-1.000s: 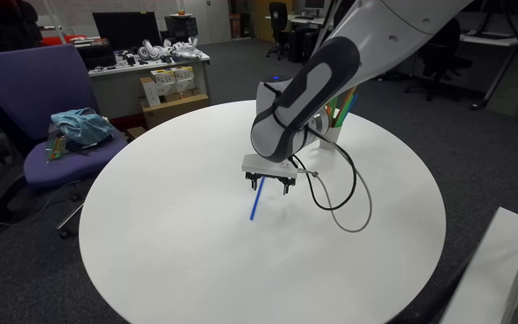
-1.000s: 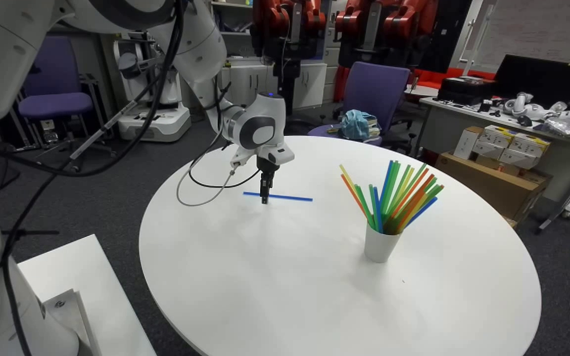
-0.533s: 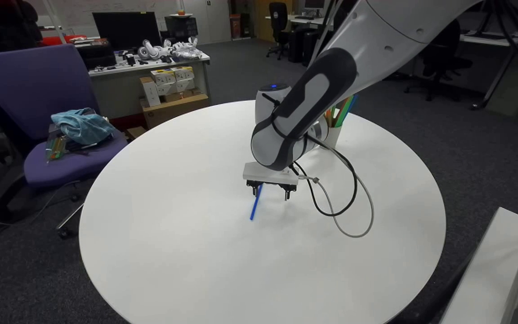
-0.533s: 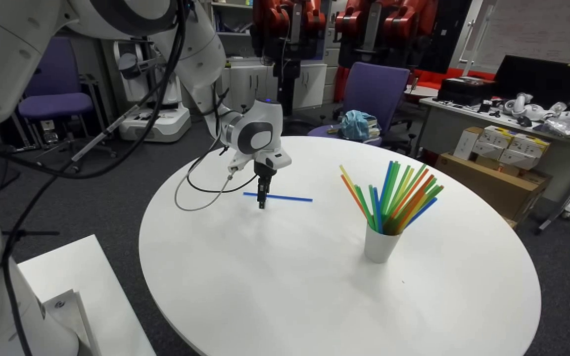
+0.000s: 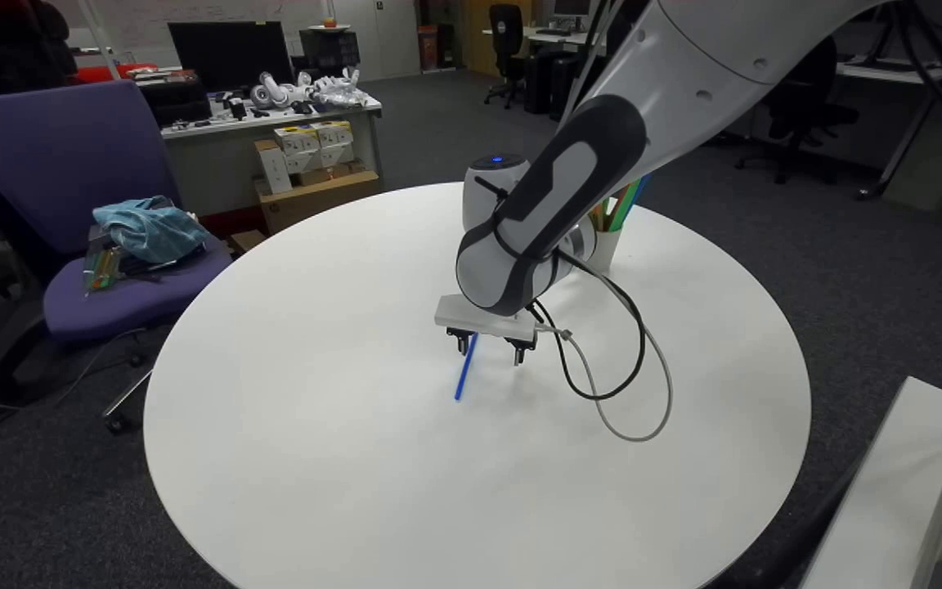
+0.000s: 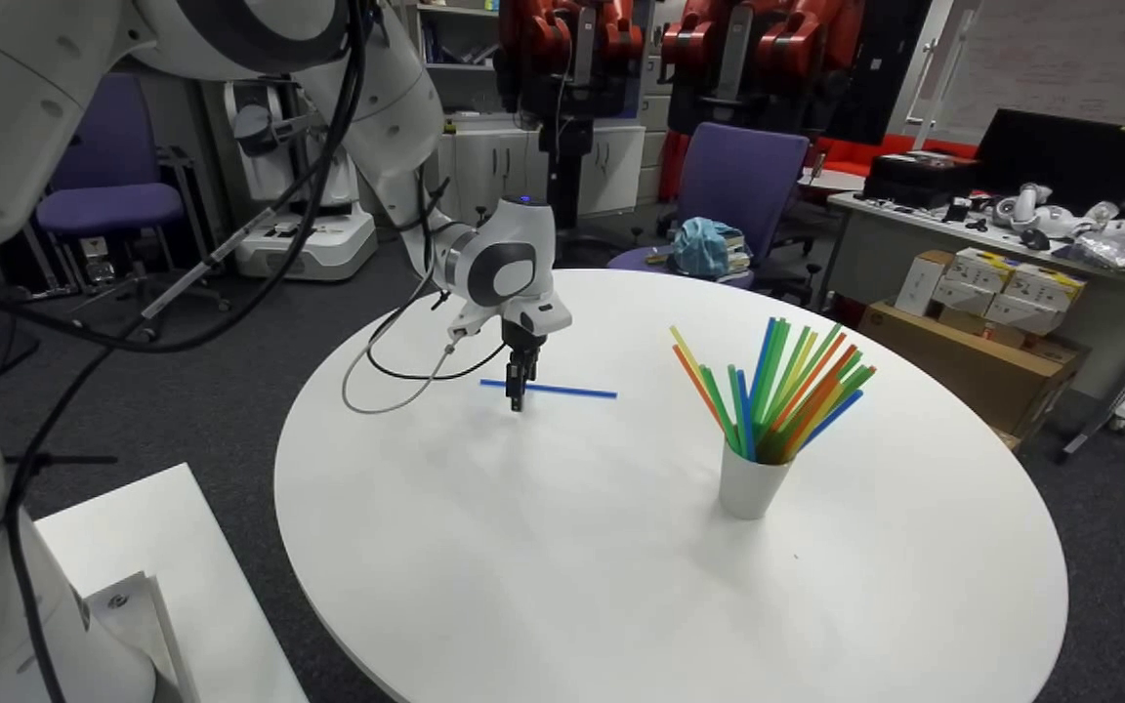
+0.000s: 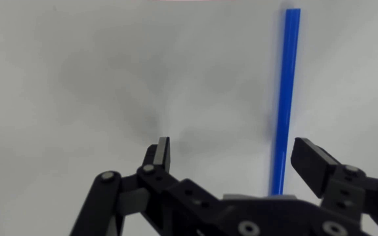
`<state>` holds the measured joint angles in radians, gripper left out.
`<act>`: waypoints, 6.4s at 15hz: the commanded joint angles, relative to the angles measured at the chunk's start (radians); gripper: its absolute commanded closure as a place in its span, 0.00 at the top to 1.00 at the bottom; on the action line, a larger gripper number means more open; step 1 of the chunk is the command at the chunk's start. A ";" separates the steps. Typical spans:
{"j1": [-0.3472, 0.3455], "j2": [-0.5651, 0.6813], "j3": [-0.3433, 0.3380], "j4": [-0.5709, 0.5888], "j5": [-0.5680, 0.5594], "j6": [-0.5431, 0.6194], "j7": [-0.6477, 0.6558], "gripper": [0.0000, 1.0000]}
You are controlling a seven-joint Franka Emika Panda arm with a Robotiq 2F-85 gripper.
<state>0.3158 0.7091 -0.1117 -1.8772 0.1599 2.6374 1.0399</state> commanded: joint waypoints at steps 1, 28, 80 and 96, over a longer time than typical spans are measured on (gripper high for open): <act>0.019 0.007 -0.019 0.004 -0.042 0.018 0.058 1.00; 0.083 -0.023 -0.231 0.052 -0.168 0.236 0.127 0.00; -0.580 -0.281 -0.019 0.265 1.002 -0.291 0.280 0.00; -0.640 -0.117 -0.041 0.259 1.187 -0.403 0.266 0.00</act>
<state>-0.3133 0.5809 -0.1470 -1.6289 1.3222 2.2714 1.3201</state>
